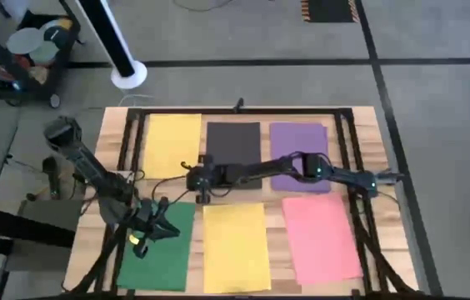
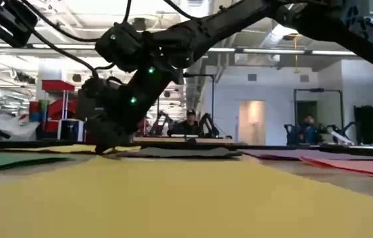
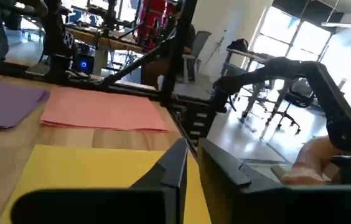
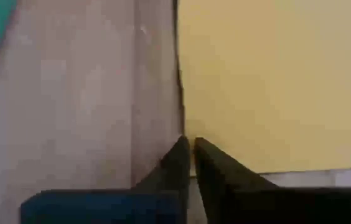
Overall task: Organize paper
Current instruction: Put the yellow paper on top of the other yellow paper in the bottom center of the table
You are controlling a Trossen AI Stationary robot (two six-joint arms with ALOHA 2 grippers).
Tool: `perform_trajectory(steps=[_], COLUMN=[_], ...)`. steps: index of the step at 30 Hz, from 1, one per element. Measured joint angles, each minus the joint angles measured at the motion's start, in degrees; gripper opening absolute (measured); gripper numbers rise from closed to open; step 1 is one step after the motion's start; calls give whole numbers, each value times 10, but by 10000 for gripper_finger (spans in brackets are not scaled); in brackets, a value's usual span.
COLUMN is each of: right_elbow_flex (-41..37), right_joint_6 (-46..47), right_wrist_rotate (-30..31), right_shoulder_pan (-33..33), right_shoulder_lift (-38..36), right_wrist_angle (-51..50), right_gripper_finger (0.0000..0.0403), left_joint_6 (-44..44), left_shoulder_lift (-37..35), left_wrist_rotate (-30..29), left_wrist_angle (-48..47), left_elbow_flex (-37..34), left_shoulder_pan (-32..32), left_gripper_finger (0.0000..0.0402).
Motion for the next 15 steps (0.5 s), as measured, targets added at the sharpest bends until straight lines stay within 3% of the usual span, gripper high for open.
perform_trajectory(steps=[15], right_elbow_flex=[0], right_joint_6=[-21], right_wrist_rotate=[3], right_shoulder_pan=[20], right_shoulder_lift=[-31], right_wrist_angle=[-1], right_gripper_finger=[0], left_joint_6=[0], left_shoulder_lift=[0], left_wrist_rotate=[0], left_wrist_angle=[4], left_elbow_flex=[0], left_shoulder_pan=[0], left_gripper_finger=[36])
